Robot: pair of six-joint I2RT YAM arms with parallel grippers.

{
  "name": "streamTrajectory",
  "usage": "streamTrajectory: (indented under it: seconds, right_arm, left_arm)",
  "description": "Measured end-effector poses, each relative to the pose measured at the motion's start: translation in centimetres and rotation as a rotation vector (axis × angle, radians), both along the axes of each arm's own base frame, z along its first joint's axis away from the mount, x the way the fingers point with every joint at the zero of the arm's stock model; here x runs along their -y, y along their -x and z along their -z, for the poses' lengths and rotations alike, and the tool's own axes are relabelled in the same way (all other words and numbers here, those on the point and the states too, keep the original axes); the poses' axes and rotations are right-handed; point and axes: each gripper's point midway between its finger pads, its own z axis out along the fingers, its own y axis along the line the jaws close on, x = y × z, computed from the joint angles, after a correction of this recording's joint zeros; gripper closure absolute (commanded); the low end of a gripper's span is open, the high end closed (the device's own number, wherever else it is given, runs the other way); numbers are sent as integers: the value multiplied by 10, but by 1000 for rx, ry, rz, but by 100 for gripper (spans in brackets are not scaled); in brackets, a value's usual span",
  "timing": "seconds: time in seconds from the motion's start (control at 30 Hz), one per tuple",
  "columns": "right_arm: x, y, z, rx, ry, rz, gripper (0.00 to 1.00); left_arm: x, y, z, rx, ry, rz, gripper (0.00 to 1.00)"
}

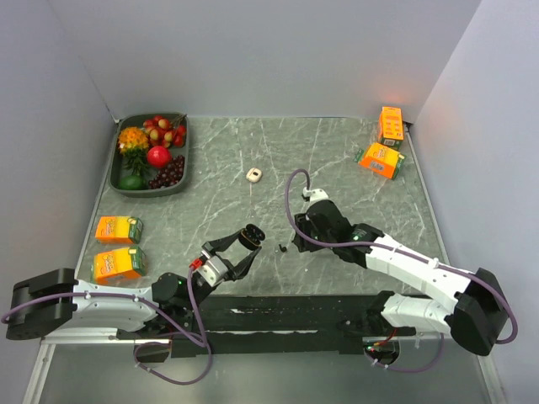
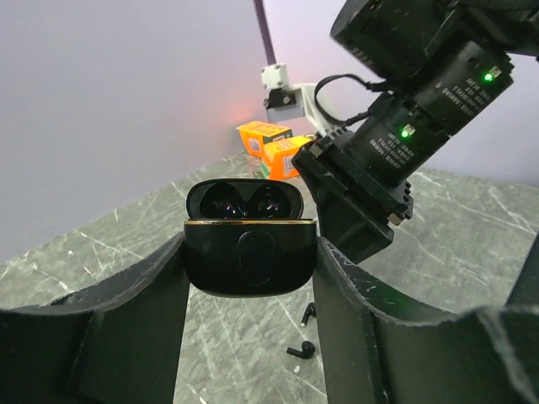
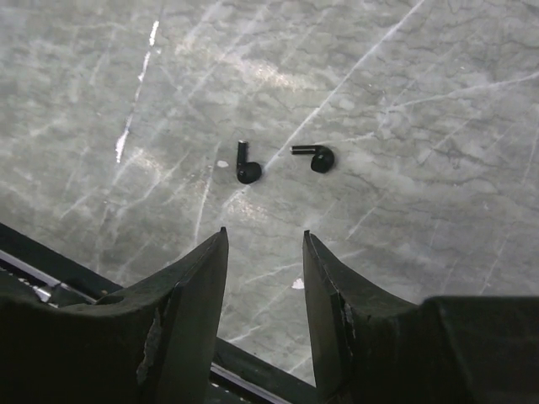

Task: Insert the wireless bluetooth earbuds into the charging case
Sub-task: Adjust the charging case.

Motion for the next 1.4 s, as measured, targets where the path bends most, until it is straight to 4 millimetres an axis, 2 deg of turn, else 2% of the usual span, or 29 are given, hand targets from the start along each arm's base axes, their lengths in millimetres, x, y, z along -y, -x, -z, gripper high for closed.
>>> streamTrajectory:
  seconds: [0.07,0.1,0.13,0.17,0.23,0.3,0.43,0.5,0.57,0.63,0.9,1.07,1.27,1.4]
  right_arm:
    - [-2,-1,-7,17,-30,2,47]
    - [-3,-1,-13,33,-56,2,42]
    - [-5,-1,-25,62,-98,2,31]
    - [-7,-1,-35,87,-133,1,25]
    - [-10,0,-67,162,-237,-6,19]
    - [-12,3,-103,249,-343,-24,17]
    - [-21,11,-160,327,-480,-87,16]
    - [-29,12,-181,337,-527,-119,16]
    - [-40,14,-193,328,-569,-161,15]
    - [-48,17,-196,304,-603,-194,14]
    - [-80,24,-173,126,-653,-304,15]
    - [-88,31,-175,101,-680,-363,21]
    - [-98,33,-158,33,-665,-401,30]
    - [-99,35,-155,21,-662,-415,35]
  left_arm:
    - [-1,0,-1,-2,3,-3,99]
    - [-1,-1,-1,-3,7,-6,99]
    - [-2,-1,-2,-4,11,-8,99]
    - [-3,-1,-2,-6,14,-12,99]
    - [-4,-2,-3,-10,18,-20,99]
    - [-4,-2,-2,-12,18,-21,99]
    - [-4,-2,-2,-12,18,-21,99]
    - [-4,-2,-2,-13,17,-21,99]
    - [-3,-2,0,-14,8,-20,99]
    - [-1,-2,2,-15,1,-18,99]
    - [3,-3,5,-22,-9,-13,99]
    - [8,-3,-2,-19,0,-11,99]
    - [12,-4,-1,-20,-11,-8,99]
    - [14,-4,1,-21,-18,-7,99]
